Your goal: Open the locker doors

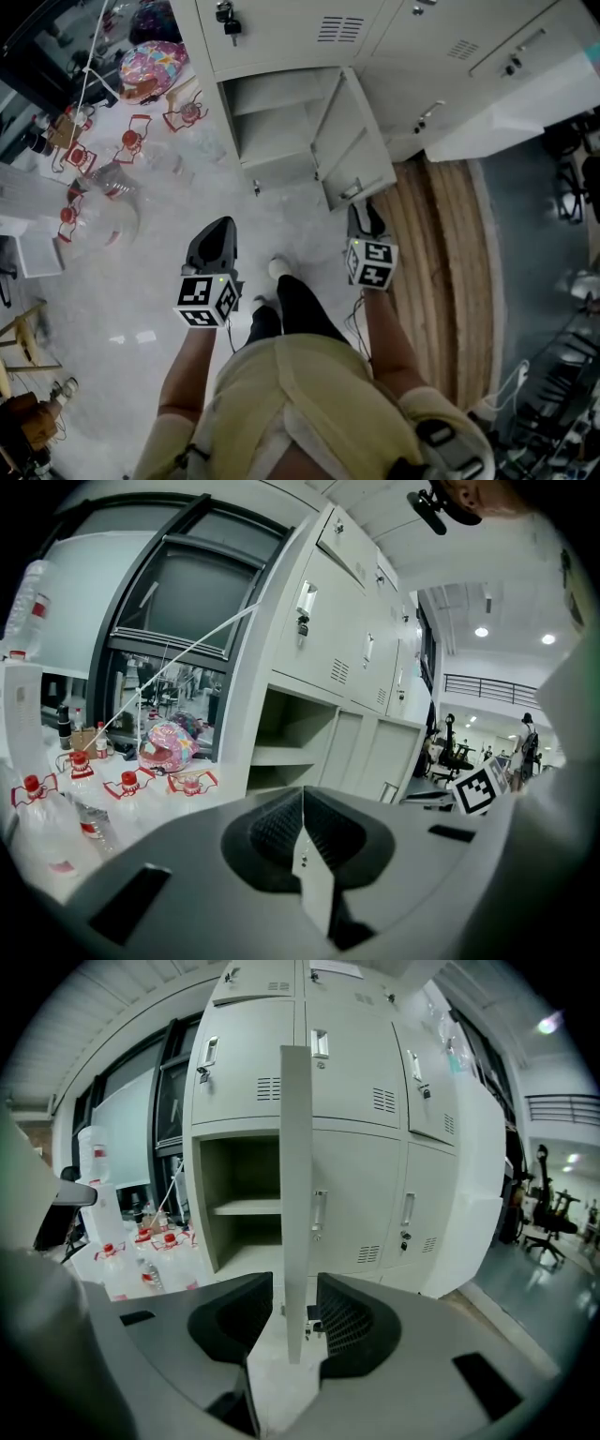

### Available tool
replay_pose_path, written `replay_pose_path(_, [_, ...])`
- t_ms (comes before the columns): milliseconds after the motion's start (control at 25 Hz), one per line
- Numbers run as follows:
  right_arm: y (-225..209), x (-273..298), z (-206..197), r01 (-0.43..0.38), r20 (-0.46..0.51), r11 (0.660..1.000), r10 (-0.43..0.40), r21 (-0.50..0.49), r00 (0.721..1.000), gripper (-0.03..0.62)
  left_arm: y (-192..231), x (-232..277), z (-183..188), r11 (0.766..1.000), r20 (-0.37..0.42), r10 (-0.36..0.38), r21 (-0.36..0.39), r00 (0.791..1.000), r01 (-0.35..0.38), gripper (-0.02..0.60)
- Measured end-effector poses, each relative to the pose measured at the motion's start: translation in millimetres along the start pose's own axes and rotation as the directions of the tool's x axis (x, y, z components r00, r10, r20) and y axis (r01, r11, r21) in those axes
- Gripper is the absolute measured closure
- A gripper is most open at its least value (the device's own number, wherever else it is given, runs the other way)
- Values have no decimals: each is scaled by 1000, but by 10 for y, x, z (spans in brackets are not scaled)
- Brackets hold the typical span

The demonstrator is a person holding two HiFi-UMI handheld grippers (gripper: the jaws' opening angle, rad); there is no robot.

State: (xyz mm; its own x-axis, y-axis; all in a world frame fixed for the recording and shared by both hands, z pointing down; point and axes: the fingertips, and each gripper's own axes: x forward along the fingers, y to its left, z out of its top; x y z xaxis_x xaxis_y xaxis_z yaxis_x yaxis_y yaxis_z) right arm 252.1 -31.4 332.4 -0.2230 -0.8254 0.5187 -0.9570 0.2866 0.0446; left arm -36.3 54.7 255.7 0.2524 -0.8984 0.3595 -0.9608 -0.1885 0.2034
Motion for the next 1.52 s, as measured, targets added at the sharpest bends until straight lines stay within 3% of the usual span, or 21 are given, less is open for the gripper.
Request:
replay_pose_path(400, [353,-183,-59,-58,-6,998,58,-15,998,451,128,-141,-115,999,10,24,-49,1000,-23,577])
replay_pose_path(600, [721,-156,27,-148,5,988,148,-51,989,451,215,-202,-208,995,-2,47,-89,999,-47,577])
replay_pose_path(1120, [1500,592,223,-418,-24,901,418,-115,908,451,493,110,-235,955,-20,219,-199,975,-219,577])
replay_pose_path(1520, [1862,997,17,-488,-105,864,478,-122,872,451,738,267,-570,933,-100,245,-246,964,-262,577])
